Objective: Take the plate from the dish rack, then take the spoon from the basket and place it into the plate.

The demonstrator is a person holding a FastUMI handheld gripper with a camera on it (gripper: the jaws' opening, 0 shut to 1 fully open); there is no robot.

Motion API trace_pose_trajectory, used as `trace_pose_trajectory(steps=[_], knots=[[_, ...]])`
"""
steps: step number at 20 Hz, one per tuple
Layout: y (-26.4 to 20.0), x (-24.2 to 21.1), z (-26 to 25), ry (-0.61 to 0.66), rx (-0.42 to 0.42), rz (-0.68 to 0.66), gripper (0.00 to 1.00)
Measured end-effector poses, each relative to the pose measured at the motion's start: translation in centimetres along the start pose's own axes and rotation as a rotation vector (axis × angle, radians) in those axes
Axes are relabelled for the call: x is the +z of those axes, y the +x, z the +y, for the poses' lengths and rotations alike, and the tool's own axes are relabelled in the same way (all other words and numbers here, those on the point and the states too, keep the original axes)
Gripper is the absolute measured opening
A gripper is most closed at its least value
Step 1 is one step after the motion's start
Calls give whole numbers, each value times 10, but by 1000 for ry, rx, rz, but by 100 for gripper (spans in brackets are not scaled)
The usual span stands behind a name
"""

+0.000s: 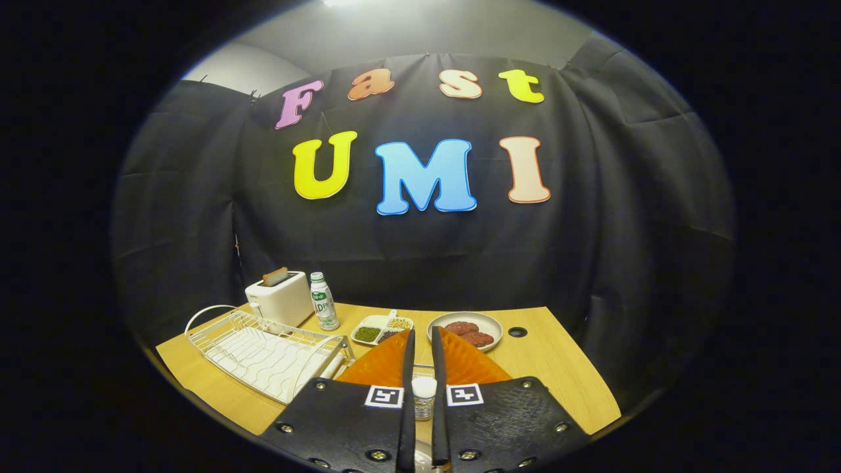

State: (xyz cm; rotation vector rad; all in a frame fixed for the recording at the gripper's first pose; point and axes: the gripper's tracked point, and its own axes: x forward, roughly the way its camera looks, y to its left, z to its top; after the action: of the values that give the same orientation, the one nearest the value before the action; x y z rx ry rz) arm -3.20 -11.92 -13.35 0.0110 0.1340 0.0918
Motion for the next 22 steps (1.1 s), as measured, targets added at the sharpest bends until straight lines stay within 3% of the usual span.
trace_pose_trajectory(steps=[11, 22], knots=[[-58, -15, -16, 0, -90, 126, 10], [-73, -59, 11, -39, -72, 237, 10]])
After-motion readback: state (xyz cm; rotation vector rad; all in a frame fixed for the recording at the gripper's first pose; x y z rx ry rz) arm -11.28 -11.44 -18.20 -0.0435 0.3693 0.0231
